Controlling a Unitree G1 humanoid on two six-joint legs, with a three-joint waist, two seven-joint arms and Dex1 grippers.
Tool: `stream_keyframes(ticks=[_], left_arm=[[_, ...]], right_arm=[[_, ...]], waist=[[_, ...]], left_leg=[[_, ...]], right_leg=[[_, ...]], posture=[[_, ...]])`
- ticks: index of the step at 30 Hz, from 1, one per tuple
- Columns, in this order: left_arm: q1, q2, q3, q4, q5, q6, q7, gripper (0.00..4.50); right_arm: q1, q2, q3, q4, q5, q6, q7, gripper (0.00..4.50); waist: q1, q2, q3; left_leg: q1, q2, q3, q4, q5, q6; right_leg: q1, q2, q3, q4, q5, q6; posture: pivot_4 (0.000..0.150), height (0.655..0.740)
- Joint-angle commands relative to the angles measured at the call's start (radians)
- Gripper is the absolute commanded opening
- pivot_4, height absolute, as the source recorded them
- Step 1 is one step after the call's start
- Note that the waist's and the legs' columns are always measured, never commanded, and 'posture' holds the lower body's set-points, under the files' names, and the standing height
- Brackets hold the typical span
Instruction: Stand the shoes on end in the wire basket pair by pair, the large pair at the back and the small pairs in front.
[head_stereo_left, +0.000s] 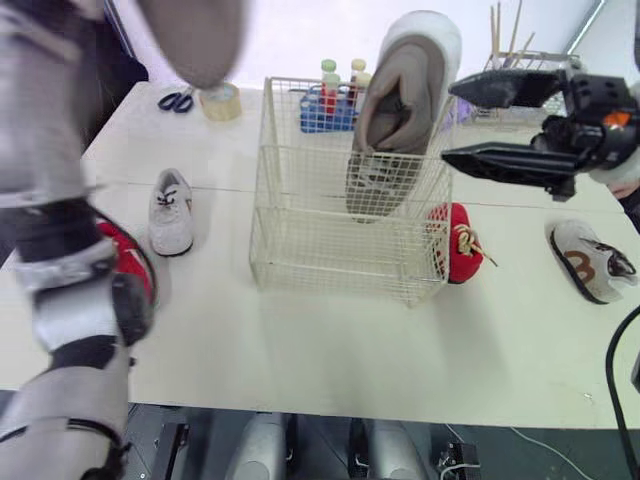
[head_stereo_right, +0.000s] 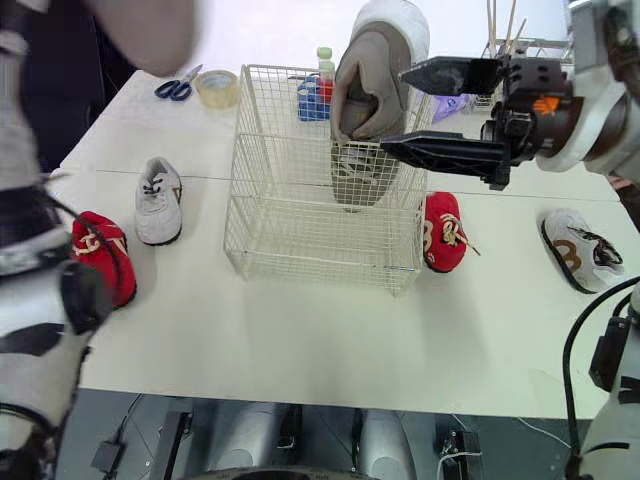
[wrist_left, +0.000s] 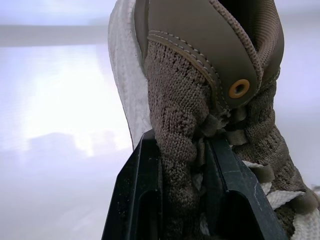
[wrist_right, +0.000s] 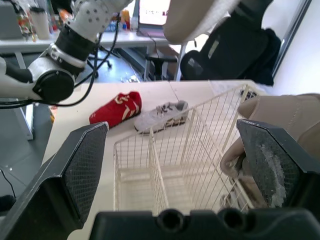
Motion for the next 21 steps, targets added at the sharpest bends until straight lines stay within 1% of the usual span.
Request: stream_keyframes(ticks=[1,5,9,12,16,21], left_arm=[[-0.002,-0.07,-0.036,0.052,0.059,-0.164,0.031,0.5],[-0.037,-0.153,-0.058,0.24,0.109,-0.352,0.051,0.5],[-0.069,-0.191,-0.069,0.39,0.139,-0.493,0.056,0.5],[-0.087,-0.22,-0.079,0.472,0.146,-0.562,0.046,0.5],[-0.07,-0.253,-0.089,0.514,0.144,-0.601,0.025,0.5],[0.003,-0.283,-0.11,0.488,0.168,-0.613,0.035,0.5]], right_arm=[[0.029,-0.038,-0.048,-0.037,0.025,0.04,-0.042,4.5],[0.092,-0.073,-0.095,-0.081,0.055,0.096,-0.092,4.5],[0.117,-0.089,-0.136,-0.112,0.101,0.132,-0.138,4.5],[0.127,-0.097,-0.166,-0.135,0.146,0.159,-0.179,4.5],[0.148,-0.115,-0.195,-0.151,0.182,0.178,-0.214,4.5],[0.156,-0.127,-0.203,-0.148,0.216,0.172,-0.239,4.5]], waist=[[-0.005,0.0,0.0],[-0.01,0.0,0.0],[-0.012,0.0,0.0],[-0.005,0.0,0.0],[0.003,0.0,0.0],[0.001,0.0,0.0]], left_leg=[[0.0,0.0,0.0,0.0,0.0,0.0],[-0.004,0.001,0.001,-0.001,0.0,0.0],[-0.006,0.001,0.002,-0.002,0.0,0.0],[-0.005,0.001,0.001,-0.001,0.0,0.001],[-0.005,0.0,0.001,-0.001,-0.001,0.002],[-0.005,0.0,0.001,-0.001,-0.001,0.003]], right_leg=[[0.0,0.0,0.0,0.0,0.0,0.0],[-0.005,0.0,0.0,0.0,0.0,0.0],[-0.006,0.0,-0.001,0.0,0.0,0.0],[-0.005,0.0,-0.002,-0.002,0.0,0.0],[-0.004,0.0,-0.002,-0.004,0.001,0.001],[-0.003,0.0,-0.002,-0.005,0.001,0.002]], posture=[[0.15,0.74],[0.15,0.74],[0.15,0.74],[0.15,0.74],[0.15,0.74],[0.15,0.74]])
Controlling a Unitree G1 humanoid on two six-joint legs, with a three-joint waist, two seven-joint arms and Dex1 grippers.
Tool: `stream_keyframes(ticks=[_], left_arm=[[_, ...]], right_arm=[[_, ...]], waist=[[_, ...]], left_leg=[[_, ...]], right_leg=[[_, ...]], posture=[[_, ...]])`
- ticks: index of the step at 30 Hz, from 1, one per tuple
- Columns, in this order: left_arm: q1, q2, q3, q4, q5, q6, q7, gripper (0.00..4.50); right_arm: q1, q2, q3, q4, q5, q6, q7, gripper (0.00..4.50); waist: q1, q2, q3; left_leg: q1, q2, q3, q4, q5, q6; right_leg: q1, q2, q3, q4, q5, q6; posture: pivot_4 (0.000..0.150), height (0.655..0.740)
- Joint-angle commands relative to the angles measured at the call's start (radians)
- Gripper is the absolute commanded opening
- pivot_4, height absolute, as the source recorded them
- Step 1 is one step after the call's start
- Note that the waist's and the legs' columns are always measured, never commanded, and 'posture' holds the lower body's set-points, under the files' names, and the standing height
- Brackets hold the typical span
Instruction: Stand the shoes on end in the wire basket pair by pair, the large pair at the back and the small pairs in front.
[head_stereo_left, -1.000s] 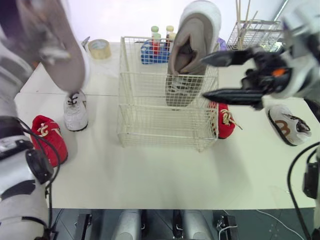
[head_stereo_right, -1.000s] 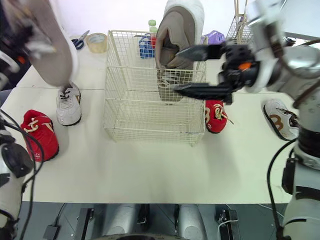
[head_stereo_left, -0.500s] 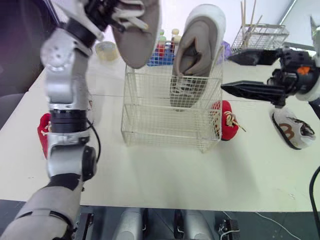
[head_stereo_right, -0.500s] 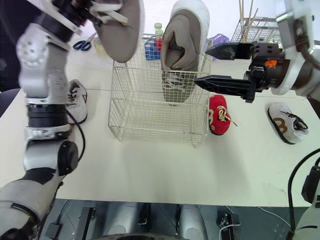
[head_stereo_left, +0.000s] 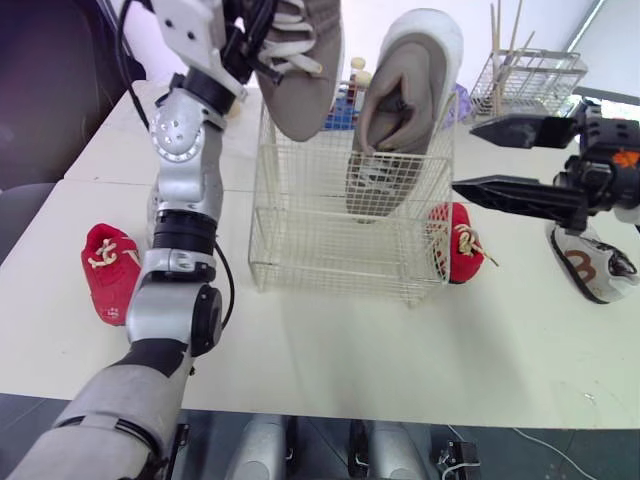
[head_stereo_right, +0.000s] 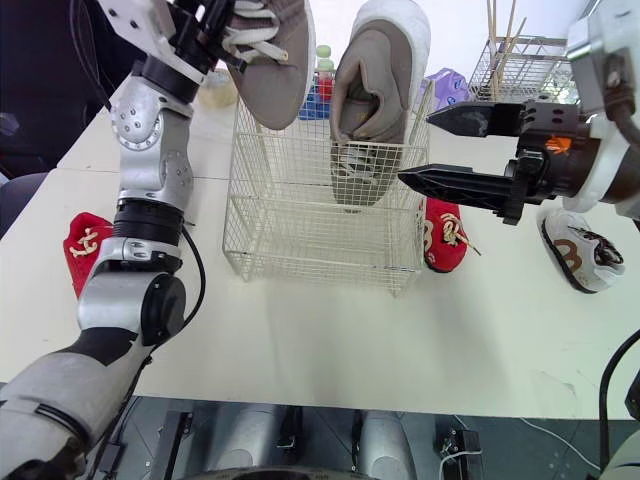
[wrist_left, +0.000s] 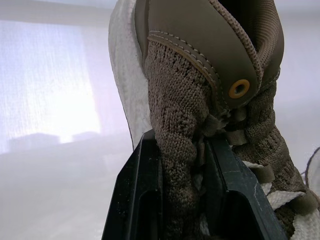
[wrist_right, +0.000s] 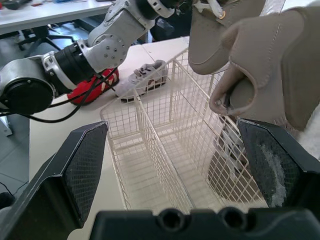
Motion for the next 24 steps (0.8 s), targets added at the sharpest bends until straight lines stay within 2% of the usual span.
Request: stream_keyframes(ticks=[1,3,8,14,17,24], left_arm=[[0.046,-0.014,-0.029,-0.049,0.031,-0.035,0.023,0.5],[0.106,-0.023,-0.053,-0.057,0.077,-0.07,0.054,0.5],[0.201,-0.054,-0.07,-0.094,0.093,-0.051,0.105,0.5],[0.302,-0.053,-0.069,-0.211,0.071,0.1,0.154,0.5],[0.359,-0.046,-0.079,-0.302,0.043,0.173,0.131,0.5],[0.43,-0.013,-0.085,-0.463,-0.004,0.313,0.092,3.93]], right_arm=[[-0.011,-0.022,-0.044,-0.012,0.03,-0.015,-0.015,4.5],[-0.026,-0.014,-0.028,-0.004,0.037,-0.026,-0.021,4.5],[-0.052,-0.01,0.012,0.022,0.021,-0.054,-0.006,4.5],[-0.07,0.007,0.049,0.041,0.007,-0.089,0.007,4.5],[-0.071,0.014,0.062,0.05,-0.004,-0.109,0.018,4.5],[-0.069,0.033,0.081,0.065,-0.025,-0.146,0.037,4.5]], waist=[[0.0,0.0,0.0],[-0.001,0.0,0.0],[-0.001,0.001,-0.001],[-0.003,0.002,-0.001],[-0.007,0.004,-0.003],[0.002,0.008,-0.005]], left_leg=[[0.0,0.0,0.0,0.0,0.0,0.0],[0.0,0.0,0.0,0.0,0.0,0.0],[0.0,0.0,0.0,0.0,0.0,0.0],[0.001,0.0,-0.001,0.0,0.0,0.0],[0.002,0.0,-0.001,0.0,0.0,0.0],[0.005,0.0,-0.002,0.0,0.0,0.0]], right_leg=[[0.0,0.0,0.0,0.0,0.0,0.0],[0.0,0.0,0.0,0.0,0.0,0.0],[0.0,0.0,0.0,0.0,0.0,0.0],[0.001,-0.001,0.0,0.0,0.0,0.0],[0.002,-0.001,0.0,0.0,0.0,0.0],[0.006,-0.001,0.0,0.0,0.0,0.0]], posture=[[0.15,0.74],[0.15,0.74],[0.15,0.74],[0.15,0.74],[0.15,0.74],[0.15,0.74]])
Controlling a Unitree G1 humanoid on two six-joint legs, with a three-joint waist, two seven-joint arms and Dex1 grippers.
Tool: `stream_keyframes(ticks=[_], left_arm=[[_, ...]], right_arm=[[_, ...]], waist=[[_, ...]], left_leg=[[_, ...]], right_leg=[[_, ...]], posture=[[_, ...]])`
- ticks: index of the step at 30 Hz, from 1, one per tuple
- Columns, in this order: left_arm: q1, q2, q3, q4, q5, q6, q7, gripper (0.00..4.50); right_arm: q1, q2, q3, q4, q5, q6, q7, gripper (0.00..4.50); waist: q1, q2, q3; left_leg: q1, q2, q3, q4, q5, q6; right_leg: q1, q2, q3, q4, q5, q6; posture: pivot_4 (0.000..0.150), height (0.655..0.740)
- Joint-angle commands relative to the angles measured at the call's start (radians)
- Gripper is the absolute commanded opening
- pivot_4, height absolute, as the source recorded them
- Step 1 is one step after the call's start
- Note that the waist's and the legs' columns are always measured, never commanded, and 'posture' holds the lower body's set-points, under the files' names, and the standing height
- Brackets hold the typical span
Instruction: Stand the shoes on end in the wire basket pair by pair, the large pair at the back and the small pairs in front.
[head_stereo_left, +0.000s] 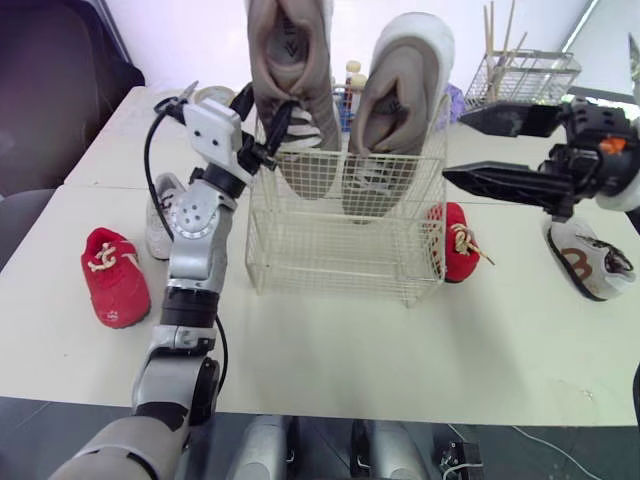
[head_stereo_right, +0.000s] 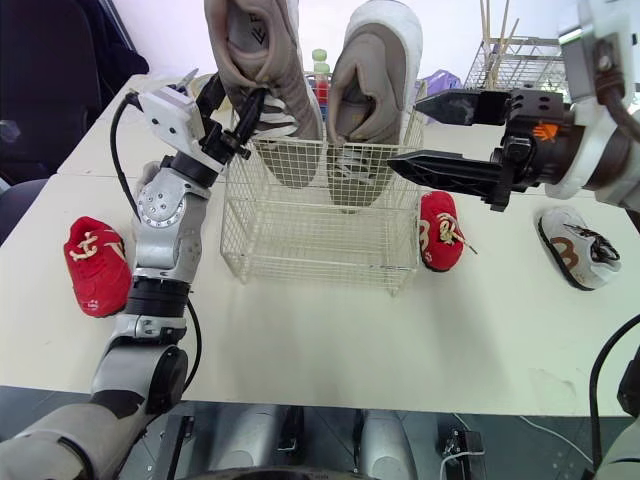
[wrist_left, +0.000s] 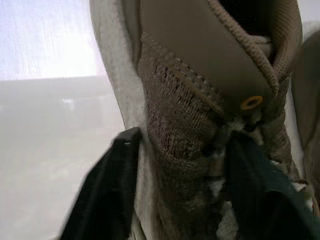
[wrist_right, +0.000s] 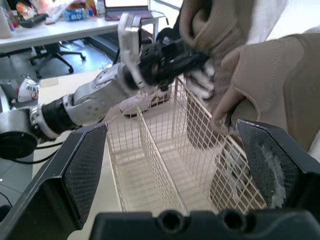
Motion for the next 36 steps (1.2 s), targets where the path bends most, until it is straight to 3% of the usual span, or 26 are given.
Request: stream_keyframes(ticks=[1,10,23,30,33,36], left_arm=[[0.03,0.02,-0.004,-0.074,-0.015,0.076,-0.003,4.46],[0.066,0.094,-0.006,-0.315,-0.048,0.267,-0.024,4.46],[0.075,0.301,0.089,-0.599,-0.26,0.656,-0.073,4.46],[0.156,0.512,0.353,-0.78,-0.768,1.092,-0.036,4.46],[0.299,0.636,0.396,-0.889,-1.111,1.228,-0.017,4.46],[0.406,0.635,0.348,-0.997,-1.203,1.19,0.043,4.46]], right_arm=[[-0.022,0.0,-0.016,0.0,-0.009,-0.031,0.012,4.5],[-0.02,0.037,0.007,0.018,-0.036,-0.063,0.027,4.5],[-0.005,0.049,0.019,0.043,-0.068,-0.07,0.052,4.5],[0.031,0.04,0.024,0.188,-0.224,-0.141,0.05,4.5],[0.076,0.06,0.026,0.273,-0.352,-0.245,0.004,4.5],[0.174,0.117,-0.043,0.309,-0.422,-0.348,-0.057,4.5]], waist=[[0.002,0.0,0.0],[0.0,0.0,0.0],[-0.004,0.0,0.0],[-0.022,0.0,0.001],[-0.03,0.001,0.0],[-0.025,0.001,0.001]], left_leg=[[0.0,0.0,0.0,0.0,0.0,0.0],[0.0,0.0,-0.001,0.0,0.0,0.001],[-0.001,0.0,-0.001,0.0,0.0,0.001],[-0.001,0.0,-0.002,0.0,0.0,0.0],[-0.001,0.0,-0.003,-0.001,0.0,0.0],[-0.001,0.0,-0.003,-0.001,0.0,0.0]], right_leg=[[0.0,0.0,0.0,0.0,0.0,0.0],[0.0,0.0,0.001,-0.001,0.0,0.0],[0.0,0.0,0.001,-0.002,0.0,0.0],[0.0,-0.001,0.001,-0.002,0.0,0.0],[0.0,-0.001,0.002,-0.002,0.0,0.0],[0.001,-0.001,0.003,-0.003,0.0,0.0]], posture=[[0.15,0.74],[0.15,0.74],[0.15,0.74],[0.15,0.74],[0.15,0.74],[0.15,0.74]])
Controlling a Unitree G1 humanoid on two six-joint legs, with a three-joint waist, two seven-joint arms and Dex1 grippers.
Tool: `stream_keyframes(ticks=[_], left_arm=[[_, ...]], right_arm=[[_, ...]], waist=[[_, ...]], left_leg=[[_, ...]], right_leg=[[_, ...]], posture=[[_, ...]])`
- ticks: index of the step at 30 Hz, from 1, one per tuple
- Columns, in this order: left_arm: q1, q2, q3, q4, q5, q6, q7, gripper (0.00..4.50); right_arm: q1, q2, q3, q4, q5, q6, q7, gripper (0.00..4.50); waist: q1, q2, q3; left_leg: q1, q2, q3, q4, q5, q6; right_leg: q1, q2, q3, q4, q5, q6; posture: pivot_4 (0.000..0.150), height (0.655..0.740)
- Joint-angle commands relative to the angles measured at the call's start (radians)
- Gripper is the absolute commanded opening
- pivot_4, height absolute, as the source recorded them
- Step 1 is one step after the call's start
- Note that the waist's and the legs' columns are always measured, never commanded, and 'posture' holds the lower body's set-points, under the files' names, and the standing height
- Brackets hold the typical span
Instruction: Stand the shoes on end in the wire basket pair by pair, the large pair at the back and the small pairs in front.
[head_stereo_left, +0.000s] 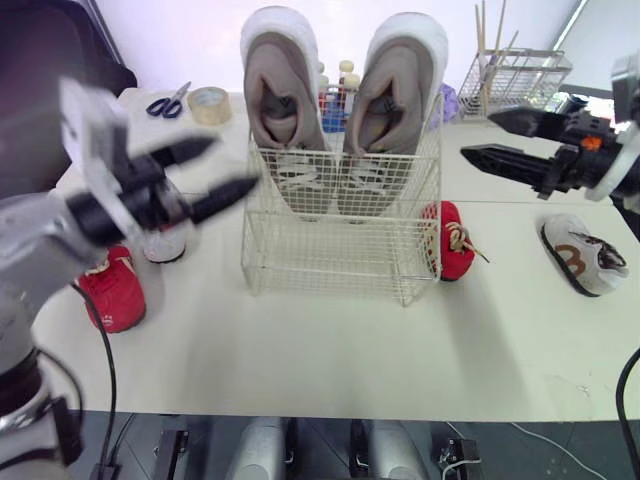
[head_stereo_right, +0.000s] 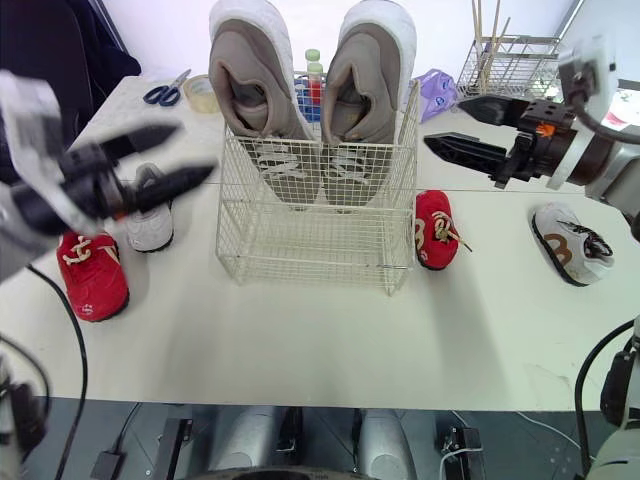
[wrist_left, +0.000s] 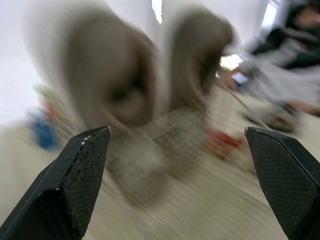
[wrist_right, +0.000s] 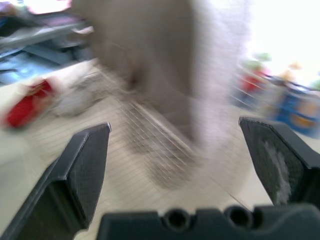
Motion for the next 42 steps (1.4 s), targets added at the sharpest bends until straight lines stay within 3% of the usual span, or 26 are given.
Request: stream_keyframes(ticks=[1,4,9,13,16,20,33,42], left_arm=[[0.056,-0.034,-0.044,-0.129,-0.12,-0.057,0.095,4.46],[0.118,-0.175,-0.138,-0.18,-0.05,-0.147,0.214,4.46],[0.276,-0.381,-0.422,-0.237,0.297,-0.297,0.249,4.46],[0.33,-0.441,-0.623,-0.253,0.48,-0.37,0.22,4.46],[0.36,-0.449,-0.691,-0.246,0.555,-0.42,0.177,4.46],[0.369,-0.447,-0.747,-0.249,0.606,-0.441,0.146,4.46],[0.412,-0.436,-0.785,-0.248,0.692,-0.442,0.126,4.46],[0.458,-0.412,-0.765,-0.256,0.746,-0.438,0.129,4.46]], right_arm=[[0.096,0.061,-0.111,0.016,-0.078,-0.13,-0.076,4.5],[0.218,0.106,-0.213,-0.004,-0.159,-0.239,-0.166,4.5],[0.477,0.173,-0.36,-0.1,-0.26,-0.279,-0.293,4.5],[0.604,0.204,-0.464,-0.116,-0.286,-0.277,-0.35,4.5],[0.66,0.231,-0.497,-0.092,-0.307,-0.287,-0.39,4.5],[0.709,0.253,-0.488,-0.019,-0.332,-0.318,-0.379,4.5],[0.558,0.247,-0.355,0.421,-0.412,-0.538,-0.326,4.5],[0.249,0.225,-0.228,0.957,-0.503,-0.764,-0.314,4.5]], waist=[[0.005,0.0,0.0],[0.012,0.003,0.0],[0.014,0.006,-0.002],[0.02,0.012,-0.005],[0.021,0.021,-0.011],[0.018,0.024,-0.013],[0.001,0.026,-0.015],[-0.002,0.027,-0.015]], left_leg=[[0.0,0.0,0.0,0.0,0.0,0.0],[0.003,-0.001,-0.001,0.0,0.0,-0.001],[0.01,-0.001,0.002,-0.002,0.0,-0.001],[0.014,-0.001,0.004,-0.003,0.0,0.0],[0.015,-0.001,0.006,-0.003,-0.001,0.002],[0.015,0.0,0.006,-0.003,-0.002,0.003],[0.015,-0.001,0.006,-0.003,-0.005,0.009],[0.015,-0.001,0.006,-0.003,-0.002,0.004]], right_leg=[[0.001,0.0,0.0,0.0,0.0,0.0],[0.004,0.0,0.0,0.0,0.0,0.0],[0.01,0.002,0.002,-0.001,0.0,0.0],[0.013,0.003,0.004,-0.002,0.0,0.0],[0.013,0.002,0.007,-0.002,0.0,-0.001],[0.013,0.003,0.007,-0.002,-0.001,-0.001],[0.013,0.003,0.007,-0.002,-0.001,-0.002],[0.013,0.002,0.007,-0.002,-0.001,-0.002]], posture=[[0.15,0.74],[0.15,0.74],[0.15,0.74],[0.15,0.74],[0.15,0.74],[0.15,0.74],[0.15,0.74],[0.15,0.74]])
